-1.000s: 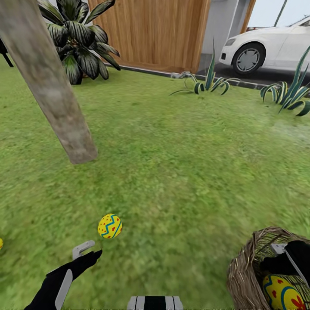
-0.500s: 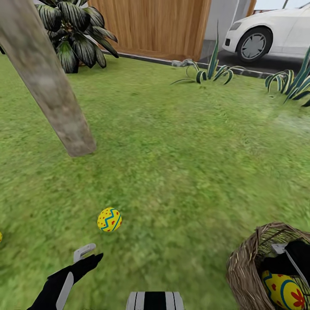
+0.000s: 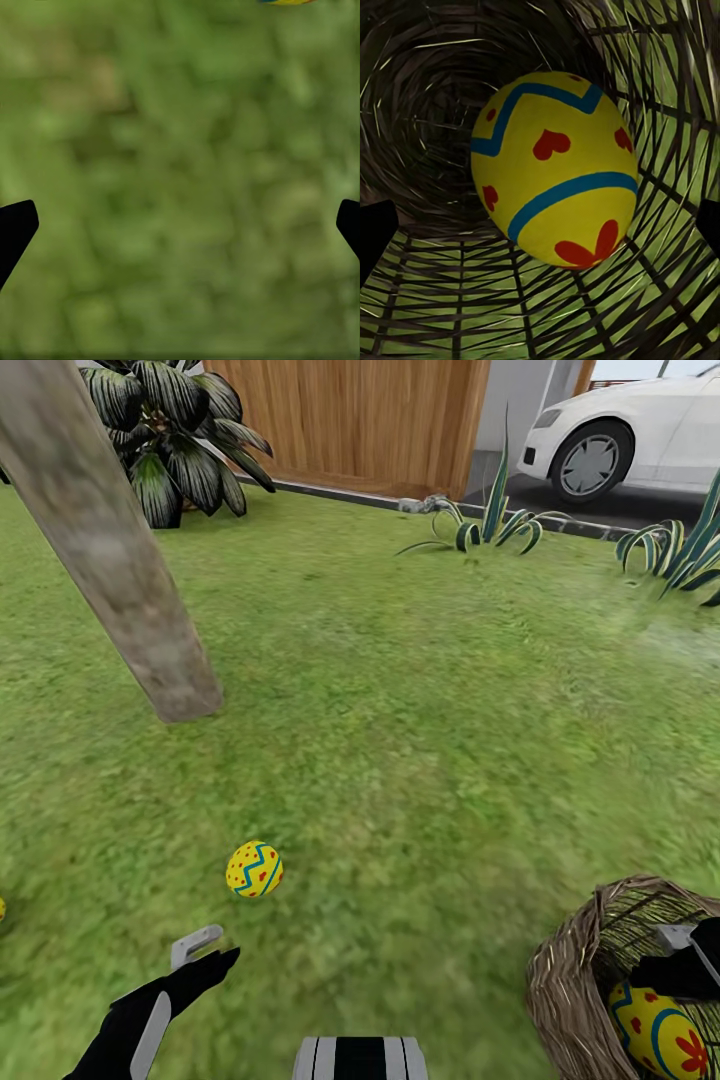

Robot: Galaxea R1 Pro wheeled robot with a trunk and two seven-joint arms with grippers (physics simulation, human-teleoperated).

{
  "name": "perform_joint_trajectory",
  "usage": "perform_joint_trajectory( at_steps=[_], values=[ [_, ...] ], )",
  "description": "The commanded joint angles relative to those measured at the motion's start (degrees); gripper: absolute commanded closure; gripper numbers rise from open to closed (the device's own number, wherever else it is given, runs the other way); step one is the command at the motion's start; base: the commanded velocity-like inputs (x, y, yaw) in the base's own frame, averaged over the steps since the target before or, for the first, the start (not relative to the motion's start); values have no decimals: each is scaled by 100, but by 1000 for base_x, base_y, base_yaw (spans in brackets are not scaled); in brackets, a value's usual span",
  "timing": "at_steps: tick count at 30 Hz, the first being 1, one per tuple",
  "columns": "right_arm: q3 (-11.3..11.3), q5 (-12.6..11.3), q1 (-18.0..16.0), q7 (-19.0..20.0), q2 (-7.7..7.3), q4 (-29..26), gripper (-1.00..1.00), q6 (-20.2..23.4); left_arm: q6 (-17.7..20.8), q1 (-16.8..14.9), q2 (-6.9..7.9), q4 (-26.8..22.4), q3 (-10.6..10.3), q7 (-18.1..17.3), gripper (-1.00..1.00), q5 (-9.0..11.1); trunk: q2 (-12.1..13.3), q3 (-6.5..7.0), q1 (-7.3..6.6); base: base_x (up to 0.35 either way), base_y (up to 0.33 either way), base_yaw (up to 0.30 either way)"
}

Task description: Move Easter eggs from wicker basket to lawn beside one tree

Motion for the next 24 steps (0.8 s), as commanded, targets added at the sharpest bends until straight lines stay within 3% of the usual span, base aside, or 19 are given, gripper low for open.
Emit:
perform_joint_trajectory(
  at_steps=[1, 13, 18, 24],
  values=[
    [-14, 60, -2, 53, 3, -6, -100, 18, 45, -2, -2, -6, 15, -12, -100, 54, -2, -4, -1, 0, 0, 0],
    [1, 61, -2, 45, 32, -6, -100, 18, 41, -2, 4, -6, 19, -28, -100, 61, -2, -4, -1, 0, -3, 0],
    [2, 68, -2, 44, 43, -6, -100, 18, -32, -2, 1, 1, 17, -24, -100, 42, -2, -4, -1, 0, -222, 0],
    [14, 70, -2, 44, 51, -6, -100, 18, -78, -2, 0, 3, 21, -27, -100, 63, -2, -4, -1, 0, -34, 0]
  ],
)
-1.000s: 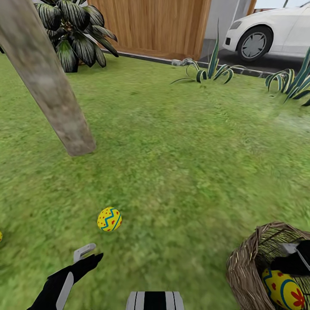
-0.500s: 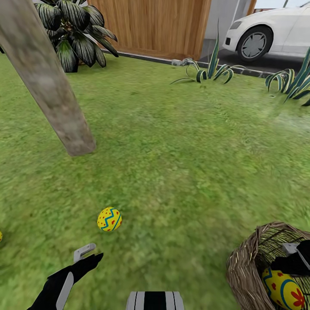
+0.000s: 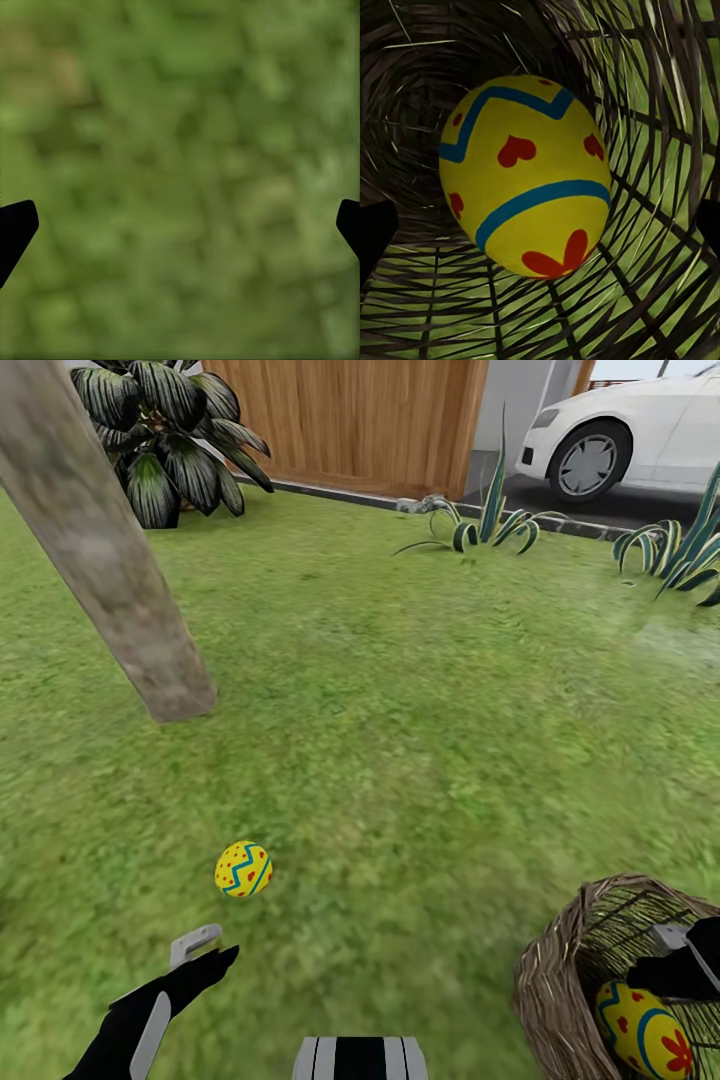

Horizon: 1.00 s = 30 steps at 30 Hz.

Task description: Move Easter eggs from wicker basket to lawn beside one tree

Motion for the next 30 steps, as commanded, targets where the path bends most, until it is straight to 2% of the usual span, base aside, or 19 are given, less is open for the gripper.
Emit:
perform_joint_trajectory(
  at_steps=[1, 3, 30],
  values=[
    [-15, 53, -2, 52, 3, -7, -100, 18, 45, -2, 1, -6, 14, -15, -100, 55, -2, -4, -1, 0, -1, 0],
    [-13, 57, -2, 52, 8, -7, -100, 23, 45, -2, 4, -6, 20, -22, -100, 55, -2, -4, -1, 0, 0, 0],
    [-10, 61, -2, 52, 13, -7, -100, 22, 48, -2, -4, -6, 14, 8, -100, 38, -38, -602, 69, 0, 0, 0]
  ],
)
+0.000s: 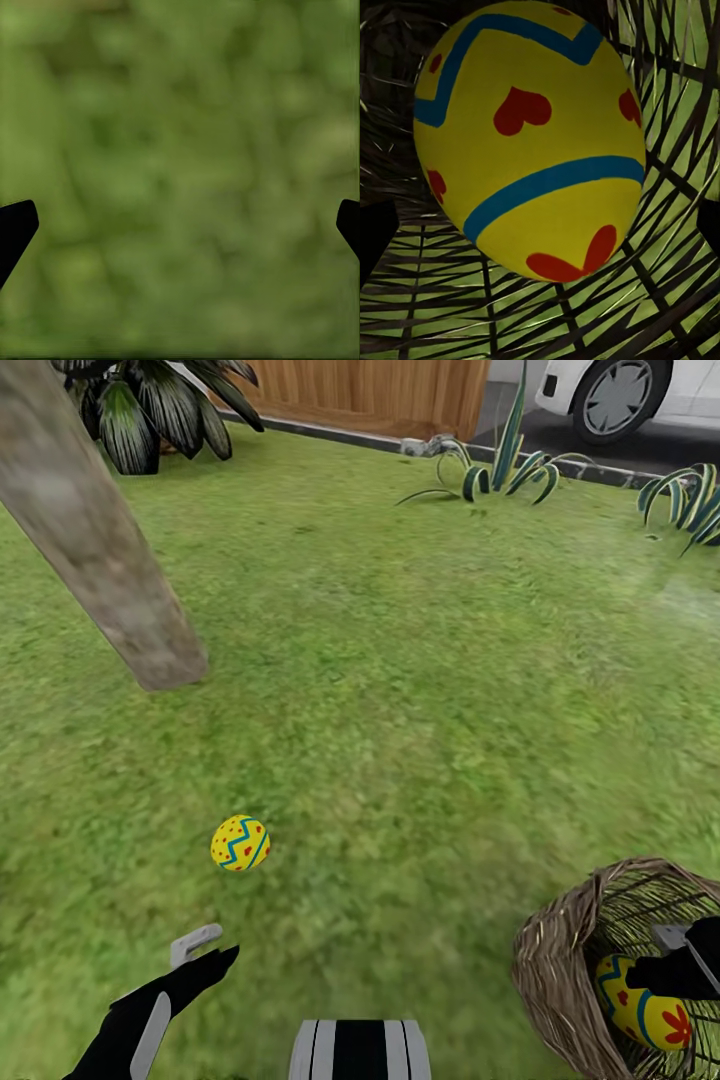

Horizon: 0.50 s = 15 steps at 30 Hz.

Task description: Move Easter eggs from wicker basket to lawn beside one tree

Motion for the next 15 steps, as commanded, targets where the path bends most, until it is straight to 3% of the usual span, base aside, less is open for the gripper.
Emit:
perform_joint_trajectory(
  at_steps=[1, 6, 15],
  values=[
    [-14, 67, -2, 52, 2, -6, -100, 16, 48, -2, -2, -7, 14, -13, -100, 57, -2, -4, -1, 0, 0, 0],
    [-23, 62, -2, 52, 2, -6, -100, 14, 14, -2, -7, -4, 14, -36, -100, 65, -2, -4, -1, 2, 0, 0],
    [-18, 70, -2, 52, 2, -6, -100, 17, -116, -2, -10, 81, 14, -29, -100, 65, -2, -4, -1, 237, 0, 0]
  ],
)
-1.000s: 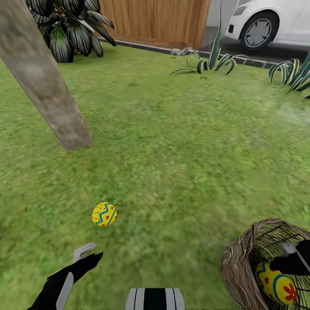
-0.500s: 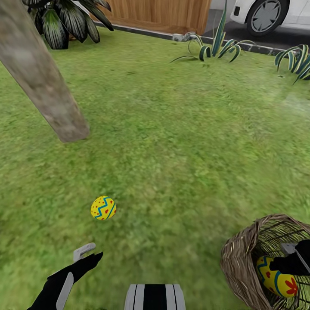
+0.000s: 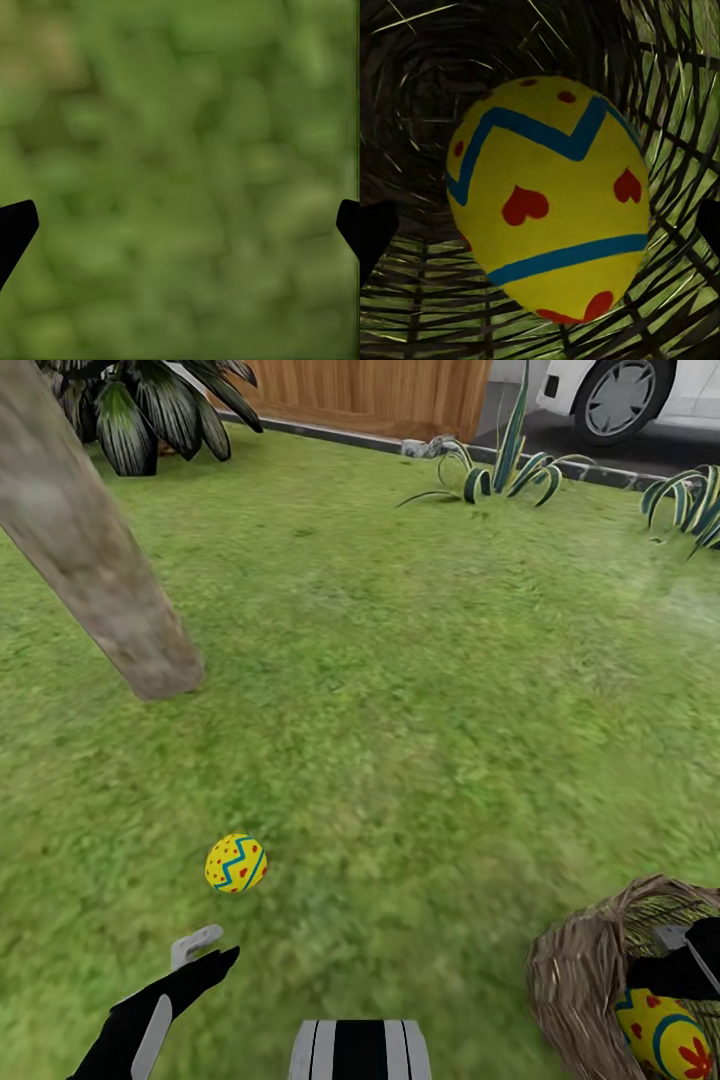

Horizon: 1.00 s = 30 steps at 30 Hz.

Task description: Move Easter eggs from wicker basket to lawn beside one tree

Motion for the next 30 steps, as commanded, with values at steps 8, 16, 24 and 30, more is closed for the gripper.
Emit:
perform_joint_trajectory(
  at_steps=[8, 16, 24, 30],
  values=[
    [-19, 61, -2, 53, 2, -6, -100, 17, 46, -2, -7, -14, 14, 12, -100, 55, -1, -4, 0, 6, 0, 0],
    [-7, 103, -2, 53, 2, -11, -100, 19, 46, -2, -13, -7, 6, 12, -100, 49, -12, -181, 20, 0, 0, 0],
    [-27, 84, -2, 53, -6, -15, -100, 15, 46, -2, -125, -2, 5, 12, -100, 40, -23, -358, 41, 0, 0, 0],
    [-20, 70, -2, 53, -7, -15, -100, 15, 46, -2, -159, 41, 5, 12, -100, 33, -31, -491, 56, 0, 0, 0]
  ],
)
